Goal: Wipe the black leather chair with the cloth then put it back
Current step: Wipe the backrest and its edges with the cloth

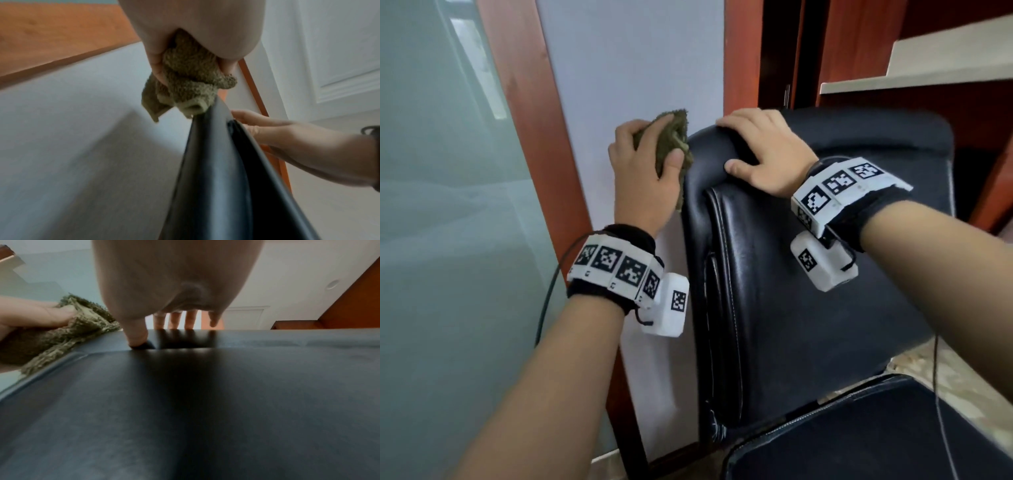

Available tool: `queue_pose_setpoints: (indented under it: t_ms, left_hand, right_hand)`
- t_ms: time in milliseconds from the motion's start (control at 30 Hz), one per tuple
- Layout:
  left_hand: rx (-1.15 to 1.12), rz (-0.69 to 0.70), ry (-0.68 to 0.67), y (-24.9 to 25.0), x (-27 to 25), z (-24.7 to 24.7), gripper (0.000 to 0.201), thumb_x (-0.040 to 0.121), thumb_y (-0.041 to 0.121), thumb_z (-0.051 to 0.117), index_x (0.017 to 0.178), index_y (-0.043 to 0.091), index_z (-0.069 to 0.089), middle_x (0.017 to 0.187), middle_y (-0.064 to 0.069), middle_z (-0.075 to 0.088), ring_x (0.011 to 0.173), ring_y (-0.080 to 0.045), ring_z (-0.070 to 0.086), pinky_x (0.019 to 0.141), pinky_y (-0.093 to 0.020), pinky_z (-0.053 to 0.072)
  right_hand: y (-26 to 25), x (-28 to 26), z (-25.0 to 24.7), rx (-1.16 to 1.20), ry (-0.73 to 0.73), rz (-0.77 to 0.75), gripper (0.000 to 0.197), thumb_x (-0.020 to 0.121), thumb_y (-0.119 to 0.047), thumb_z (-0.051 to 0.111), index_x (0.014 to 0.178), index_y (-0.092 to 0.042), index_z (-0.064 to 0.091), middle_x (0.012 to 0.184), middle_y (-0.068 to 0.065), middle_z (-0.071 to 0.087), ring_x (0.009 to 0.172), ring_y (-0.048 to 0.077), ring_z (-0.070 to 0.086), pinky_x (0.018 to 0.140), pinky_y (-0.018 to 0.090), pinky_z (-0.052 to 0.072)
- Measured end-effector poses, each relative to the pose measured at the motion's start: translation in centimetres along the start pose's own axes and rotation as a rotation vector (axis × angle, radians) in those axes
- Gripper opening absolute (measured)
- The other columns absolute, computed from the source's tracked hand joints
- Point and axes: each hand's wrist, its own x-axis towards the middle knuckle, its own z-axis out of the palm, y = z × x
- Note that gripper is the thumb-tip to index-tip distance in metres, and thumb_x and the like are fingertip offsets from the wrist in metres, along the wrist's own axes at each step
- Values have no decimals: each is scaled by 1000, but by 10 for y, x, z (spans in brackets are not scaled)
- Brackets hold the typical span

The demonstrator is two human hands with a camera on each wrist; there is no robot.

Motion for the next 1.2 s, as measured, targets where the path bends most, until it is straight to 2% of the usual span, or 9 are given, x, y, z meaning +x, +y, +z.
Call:
queue_pose_setpoints:
  t_ms: [100, 167, 267, 400, 467, 600, 800, 1000, 1200]
  left_hand:
    - [-69, -61, -140, -3, 12, -2, 51, 83, 29, 43, 129, 9, 52, 126, -15, 51, 118, -28, 46, 101, -24, 30]
    - [-147, -112, -210, -6, 12, -5, 52, 82, 34, 44, 128, 12, 53, 122, -11, 57, 114, -24, 51, 100, -28, 36]
    - [-195, -122, -258, -7, 3, -10, 47, 81, 34, 47, 123, 14, 54, 110, 0, 60, 100, -13, 55, 93, -25, 42]
    - [-229, -169, -219, 3, -1, -19, 36, 83, 30, 49, 115, 14, 56, 95, 13, 58, 84, 2, 54, 80, -10, 40]
    - [-256, -194, -204, 8, -3, -23, 30, 83, 29, 50, 110, 17, 56, 91, 14, 59, 80, 9, 54, 78, -11, 41]
    - [-252, -241, -207, 20, -8, -39, 22, 80, 31, 52, 100, 23, 55, 87, 11, 60, 80, 2, 55, 78, -14, 43]
    - [-192, -243, -151, 35, -25, -71, 11, 87, 19, 55, 97, 18, 55, 78, 16, 57, 68, 14, 51, 68, -8, 38]
    - [-113, -232, -65, 58, -57, -104, 33, 81, 32, 50, 108, 14, 57, 93, 4, 60, 85, -11, 55, 80, -24, 43]
    - [-46, -214, -62, 77, -73, -117, 36, 83, 31, 50, 114, 15, 55, 106, -6, 61, 97, -18, 56, 86, -27, 43]
  right_hand:
    - [9, 4, 2, -24, -37, 46, 81, 81, -55, 48, 146, -12, 25, 148, 14, 26, 139, 32, 17, 114, 45, 14]
    - [10, 2, 7, 13, -40, 121, 76, 86, -49, 54, 146, -16, 22, 152, 11, 20, 142, 27, 9, 114, 47, 8]
    - [4, -2, 7, 41, 0, 103, 81, 75, -57, 46, 143, -14, 32, 146, 10, 31, 138, 25, 21, 111, 43, 16]
    - [-10, 1, 3, 66, -20, 97, 91, 67, -66, 32, 139, -10, 36, 143, 12, 36, 135, 27, 27, 112, 40, 19]
    - [-14, 0, 1, 75, -16, 88, 88, 69, -62, 34, 139, -10, 36, 143, 13, 35, 136, 27, 25, 112, 35, 16]
    - [-25, -5, -7, 124, -21, 101, 74, 75, -48, 40, 139, -12, 37, 144, 9, 35, 136, 24, 25, 111, 30, 16]
    - [-54, -14, -14, 232, -2, 54, 70, 74, -45, 43, 135, -11, 41, 138, 9, 40, 133, 23, 30, 108, 25, 18]
    - [-89, -32, -18, 352, -12, 13, 66, 75, -43, 44, 134, -13, 40, 139, 7, 38, 134, 26, 26, 112, 37, 19]
    - [-104, -42, -40, 445, -9, 64, 48, 89, -30, 49, 134, -15, 43, 137, 5, 43, 130, 20, 33, 105, 23, 20]
